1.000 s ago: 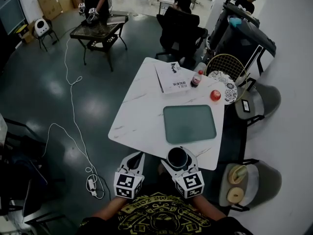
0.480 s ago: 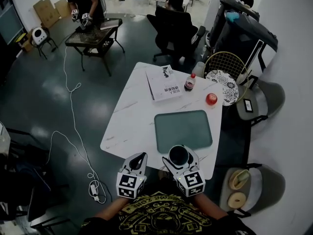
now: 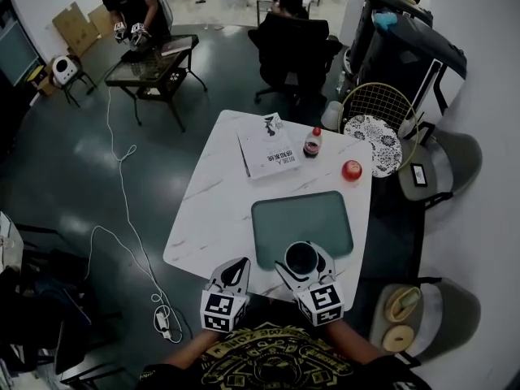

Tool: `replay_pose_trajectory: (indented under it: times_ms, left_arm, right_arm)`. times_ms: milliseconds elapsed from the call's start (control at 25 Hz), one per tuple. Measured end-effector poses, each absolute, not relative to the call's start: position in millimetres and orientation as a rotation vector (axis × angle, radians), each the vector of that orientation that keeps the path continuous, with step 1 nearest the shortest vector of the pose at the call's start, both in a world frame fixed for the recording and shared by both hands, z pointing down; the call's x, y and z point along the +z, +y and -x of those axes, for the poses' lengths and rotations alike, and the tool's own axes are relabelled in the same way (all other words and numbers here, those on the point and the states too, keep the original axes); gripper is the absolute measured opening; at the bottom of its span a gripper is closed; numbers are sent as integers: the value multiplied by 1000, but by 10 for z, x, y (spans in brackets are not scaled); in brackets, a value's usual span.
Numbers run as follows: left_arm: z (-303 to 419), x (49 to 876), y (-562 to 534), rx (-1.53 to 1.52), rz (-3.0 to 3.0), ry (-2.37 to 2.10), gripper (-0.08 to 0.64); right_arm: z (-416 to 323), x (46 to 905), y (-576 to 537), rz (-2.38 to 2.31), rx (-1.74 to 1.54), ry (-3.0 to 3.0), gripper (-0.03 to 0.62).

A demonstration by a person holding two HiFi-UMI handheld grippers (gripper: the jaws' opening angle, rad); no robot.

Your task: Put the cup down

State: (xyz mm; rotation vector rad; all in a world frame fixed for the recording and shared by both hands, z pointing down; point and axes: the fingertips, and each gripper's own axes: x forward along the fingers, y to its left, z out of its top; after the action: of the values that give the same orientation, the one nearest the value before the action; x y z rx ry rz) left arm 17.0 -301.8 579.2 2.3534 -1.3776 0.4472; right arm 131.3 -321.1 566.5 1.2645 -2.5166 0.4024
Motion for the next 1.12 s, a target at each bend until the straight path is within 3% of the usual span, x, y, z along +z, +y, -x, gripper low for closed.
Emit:
replay_pose_trajectory:
  times_ms: [1120]
  left_arm:
    - [-586,6556,-3673,635,-2275,-1239,9]
  right_arm:
    - [-1571,6517,-4014,-1256,472,-2392,377]
